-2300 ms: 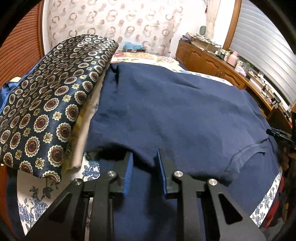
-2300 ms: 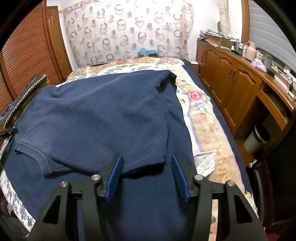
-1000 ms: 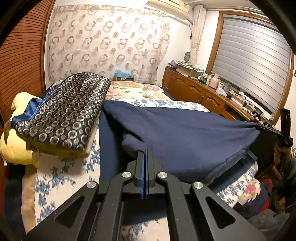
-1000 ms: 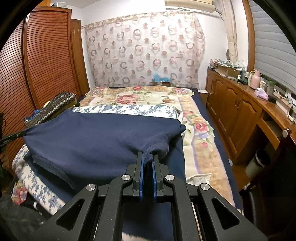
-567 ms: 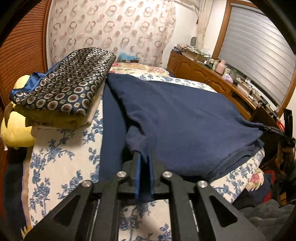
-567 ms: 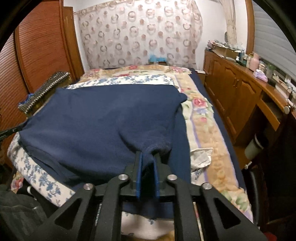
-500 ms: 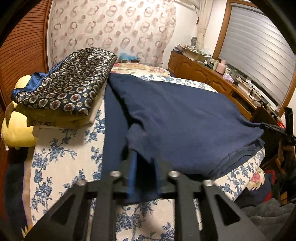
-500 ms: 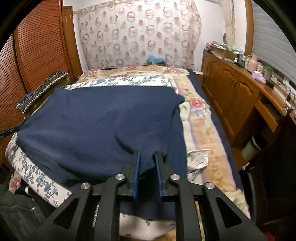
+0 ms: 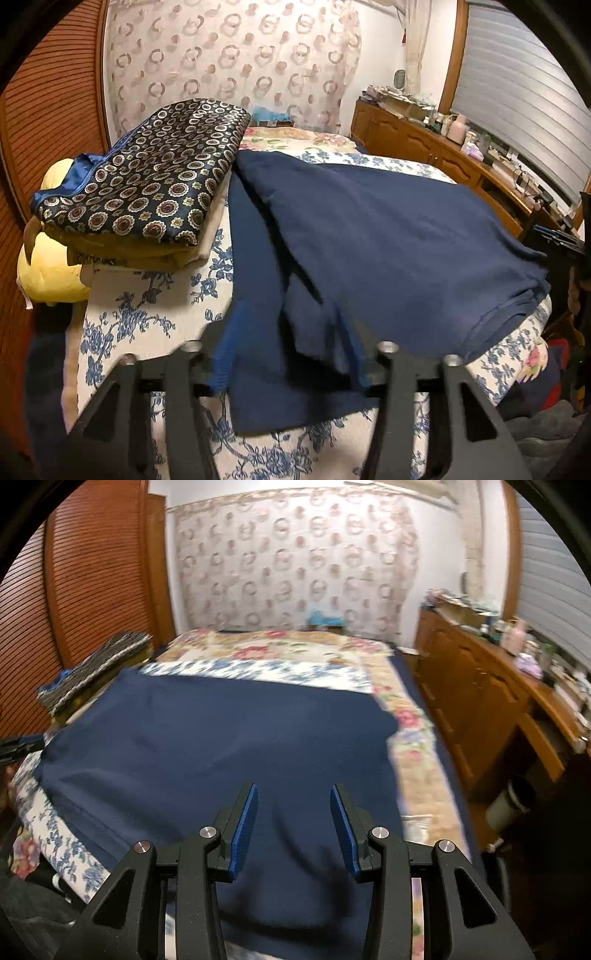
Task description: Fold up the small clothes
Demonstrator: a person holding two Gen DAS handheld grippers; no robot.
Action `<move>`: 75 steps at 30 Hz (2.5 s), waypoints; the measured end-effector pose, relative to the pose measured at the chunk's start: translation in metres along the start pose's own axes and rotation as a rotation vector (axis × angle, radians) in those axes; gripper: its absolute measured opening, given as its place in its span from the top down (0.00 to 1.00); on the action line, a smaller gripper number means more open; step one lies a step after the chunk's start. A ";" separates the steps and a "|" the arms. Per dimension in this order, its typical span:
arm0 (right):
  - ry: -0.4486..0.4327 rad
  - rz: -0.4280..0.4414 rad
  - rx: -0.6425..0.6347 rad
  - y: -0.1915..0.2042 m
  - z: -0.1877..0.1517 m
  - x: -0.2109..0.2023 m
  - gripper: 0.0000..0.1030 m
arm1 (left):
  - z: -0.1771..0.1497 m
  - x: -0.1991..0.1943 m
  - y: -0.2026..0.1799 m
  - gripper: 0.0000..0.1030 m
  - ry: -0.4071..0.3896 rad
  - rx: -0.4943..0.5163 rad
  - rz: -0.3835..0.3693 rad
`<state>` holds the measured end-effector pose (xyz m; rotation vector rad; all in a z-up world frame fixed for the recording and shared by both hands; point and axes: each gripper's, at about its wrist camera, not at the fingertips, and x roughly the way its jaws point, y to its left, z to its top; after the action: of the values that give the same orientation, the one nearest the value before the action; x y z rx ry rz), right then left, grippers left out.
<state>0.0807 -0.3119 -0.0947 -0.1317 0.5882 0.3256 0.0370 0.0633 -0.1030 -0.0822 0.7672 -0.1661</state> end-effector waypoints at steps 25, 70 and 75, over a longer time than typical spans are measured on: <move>0.107 0.143 -0.140 0.047 0.011 0.095 0.58 | -0.013 0.022 0.009 0.34 0.095 -0.025 0.069; 0.091 0.151 -0.148 0.047 -0.004 0.077 0.55 | 0.020 -0.009 -0.027 0.91 -0.075 0.004 -0.142; 0.091 0.153 -0.151 0.046 -0.004 0.077 0.55 | 0.031 -0.015 -0.042 0.91 -0.106 0.031 -0.186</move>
<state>0.1239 -0.2494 -0.1427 -0.2484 0.6652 0.5144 0.0424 0.0250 -0.0649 -0.1315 0.6506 -0.3475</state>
